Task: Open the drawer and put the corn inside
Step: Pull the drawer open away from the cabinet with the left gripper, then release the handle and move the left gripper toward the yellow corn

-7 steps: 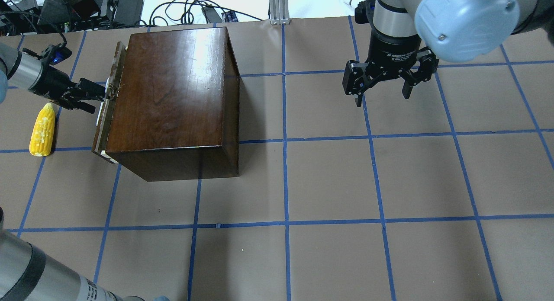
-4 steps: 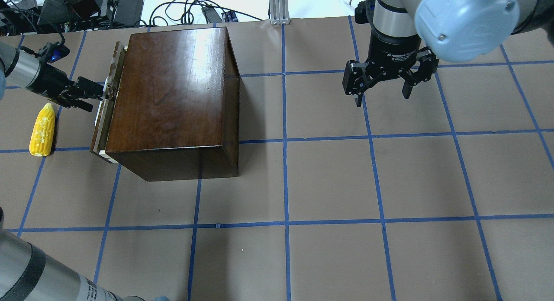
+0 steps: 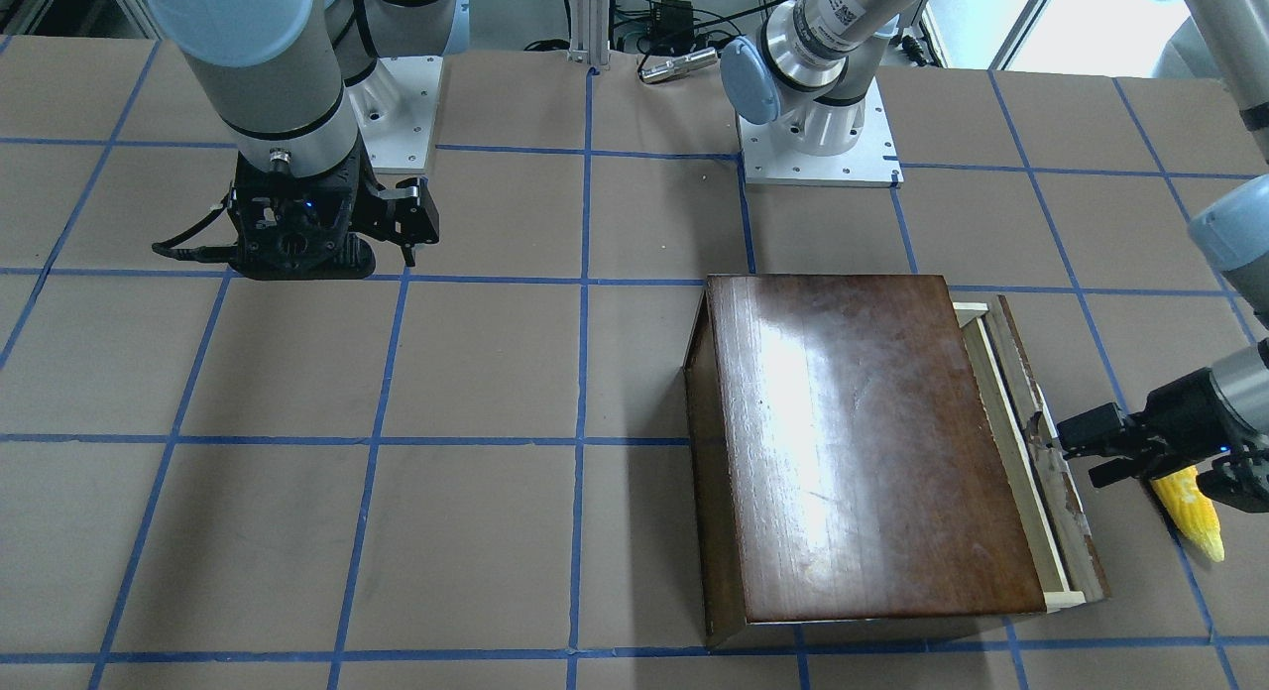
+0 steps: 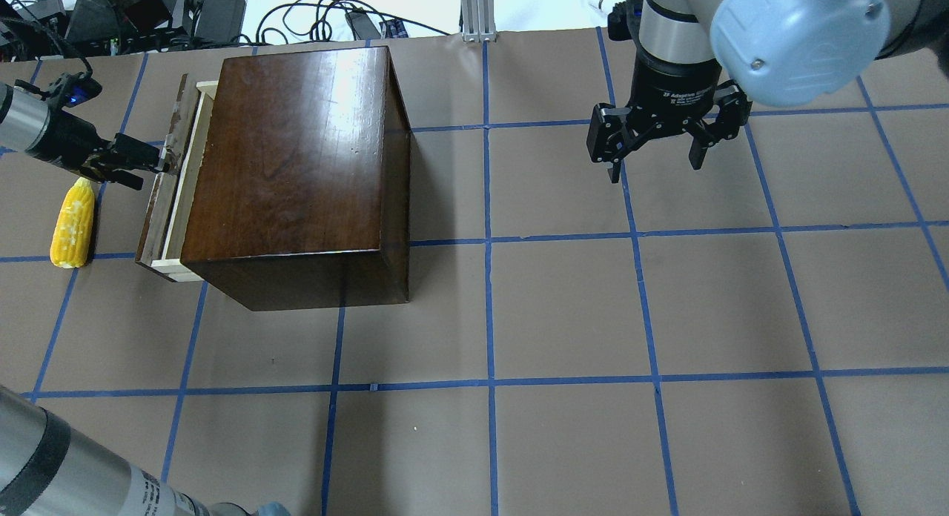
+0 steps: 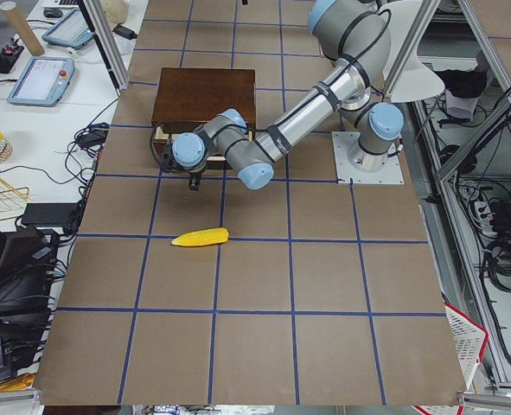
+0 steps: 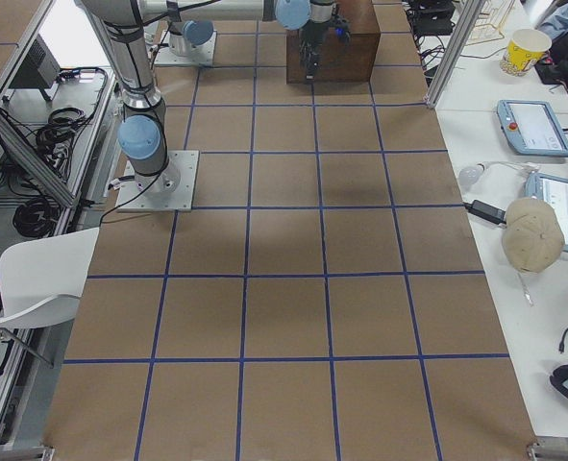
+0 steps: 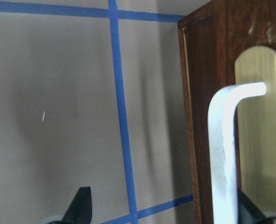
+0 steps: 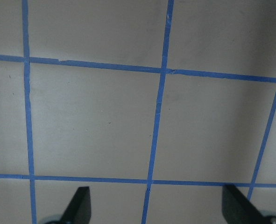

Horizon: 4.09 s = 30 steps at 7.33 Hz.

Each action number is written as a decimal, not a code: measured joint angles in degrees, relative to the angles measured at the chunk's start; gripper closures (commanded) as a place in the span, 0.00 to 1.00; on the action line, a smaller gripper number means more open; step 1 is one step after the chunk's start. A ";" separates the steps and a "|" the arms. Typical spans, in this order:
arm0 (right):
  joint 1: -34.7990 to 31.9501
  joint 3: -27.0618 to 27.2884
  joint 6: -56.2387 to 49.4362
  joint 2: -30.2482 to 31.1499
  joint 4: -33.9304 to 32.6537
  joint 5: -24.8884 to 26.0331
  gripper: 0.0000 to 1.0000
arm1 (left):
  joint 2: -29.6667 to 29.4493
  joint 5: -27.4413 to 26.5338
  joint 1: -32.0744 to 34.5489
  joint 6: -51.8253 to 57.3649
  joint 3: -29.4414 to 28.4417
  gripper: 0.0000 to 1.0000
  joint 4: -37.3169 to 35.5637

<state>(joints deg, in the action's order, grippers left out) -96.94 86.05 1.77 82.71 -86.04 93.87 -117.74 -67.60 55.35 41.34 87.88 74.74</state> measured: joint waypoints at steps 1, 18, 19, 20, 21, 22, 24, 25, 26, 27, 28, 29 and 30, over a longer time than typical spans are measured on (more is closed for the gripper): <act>0.00 0.00 -0.01 0.00 0.00 0.00 0.00 | -0.02 -0.16 -0.07 0.09 -0.20 0.00 -0.01; 0.00 0.00 0.01 0.00 0.00 0.00 0.00 | -1.61 -4.09 -3.20 7.03 -4.04 0.00 -0.05; 0.00 0.00 0.02 0.00 0.00 0.00 0.00 | -1.75 -4.46 -3.23 7.53 -4.34 0.00 -0.08; 0.00 0.00 0.01 0.00 0.00 0.00 0.00 | -2.06 -4.88 -3.26 8.05 -4.96 0.00 -0.11; 0.00 0.00 0.00 0.00 0.00 0.00 0.00 | -2.44 -5.09 -3.38 8.30 -5.58 0.00 -0.10; 0.00 0.00 -0.01 0.00 0.00 0.00 0.00 | -2.77 -5.22 -3.56 8.42 -5.99 0.00 -0.08; 0.00 0.00 0.01 0.00 0.00 0.00 0.00 | -3.18 -5.53 -3.75 8.54 -6.30 0.00 -0.11; 0.00 0.00 0.04 0.00 0.00 0.00 0.00 | -3.20 -5.69 -3.81 8.63 -6.45 0.00 -0.10; 0.00 0.00 0.05 0.00 0.00 0.00 0.00 | -3.14 -5.96 -3.84 8.72 -6.69 0.00 -0.02; 0.00 0.00 0.02 0.00 0.00 0.00 0.00 | -2.96 -6.66 -3.87 8.73 -7.05 0.00 0.18; 0.00 0.00 0.00 0.00 0.00 0.00 0.00 | -2.55 -7.61 -4.03 8.49 -7.47 0.00 0.52; 0.00 0.00 0.01 0.00 0.00 0.00 0.00 | -2.07 -8.92 -4.31 7.30 -7.83 0.00 0.76; 0.00 0.00 0.03 0.00 0.00 0.00 0.00 | -1.68 -10.79 -4.66 5.36 -8.21 0.00 0.80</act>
<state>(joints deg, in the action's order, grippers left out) -96.94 86.05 1.80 82.71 -86.04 93.87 -119.42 -78.39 50.69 46.70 79.67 75.54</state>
